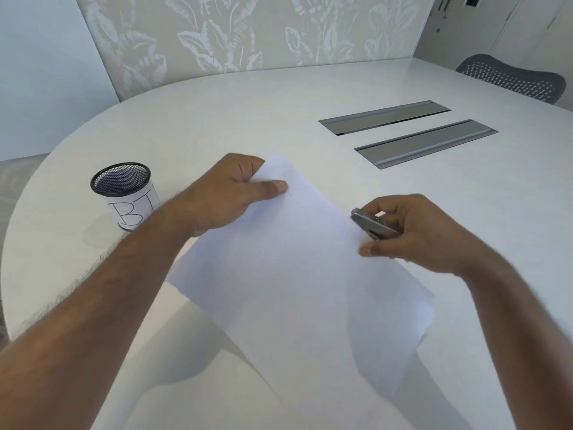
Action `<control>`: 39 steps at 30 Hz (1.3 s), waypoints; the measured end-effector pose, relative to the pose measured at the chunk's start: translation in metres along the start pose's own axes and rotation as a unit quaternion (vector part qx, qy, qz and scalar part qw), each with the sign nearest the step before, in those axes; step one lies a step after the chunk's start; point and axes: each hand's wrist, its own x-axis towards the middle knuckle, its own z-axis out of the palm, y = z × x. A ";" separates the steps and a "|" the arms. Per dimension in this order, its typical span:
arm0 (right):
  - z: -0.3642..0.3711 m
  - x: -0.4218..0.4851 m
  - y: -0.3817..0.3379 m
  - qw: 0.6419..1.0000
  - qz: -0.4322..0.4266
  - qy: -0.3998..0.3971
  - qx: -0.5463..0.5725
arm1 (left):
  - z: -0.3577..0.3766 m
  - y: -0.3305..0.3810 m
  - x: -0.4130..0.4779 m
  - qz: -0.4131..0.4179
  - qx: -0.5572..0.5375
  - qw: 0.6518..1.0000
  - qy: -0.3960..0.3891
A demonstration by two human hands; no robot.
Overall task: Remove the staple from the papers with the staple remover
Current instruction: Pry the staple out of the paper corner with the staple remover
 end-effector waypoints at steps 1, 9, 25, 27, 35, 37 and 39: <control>-0.005 0.001 -0.004 1.000 -0.005 0.010 -0.011 | -0.001 0.003 0.002 0.016 0.006 1.000 0.005; -0.036 -0.021 -0.064 0.922 -0.120 0.260 -0.260 | -0.008 0.033 0.012 0.232 0.031 0.969 0.080; 0.064 -0.042 -0.062 0.879 -0.080 0.141 -0.449 | 0.000 -0.076 -0.025 0.117 0.067 0.988 0.081; 0.084 -0.042 -0.054 0.879 -0.077 0.116 -0.456 | 0.002 -0.089 -0.033 0.077 0.078 0.990 0.083; 0.137 -0.042 -0.022 0.917 -0.009 0.067 -0.392 | 0.045 -0.127 -0.076 -0.129 -0.040 0.929 0.345; 0.142 -0.043 -0.018 0.924 0.006 0.062 -0.378 | 0.051 -0.128 -0.084 -0.184 -0.189 0.890 0.372; 0.147 -0.043 -0.014 0.925 0.014 0.050 -0.377 | 0.054 -0.127 -0.091 -0.202 -0.261 0.880 0.342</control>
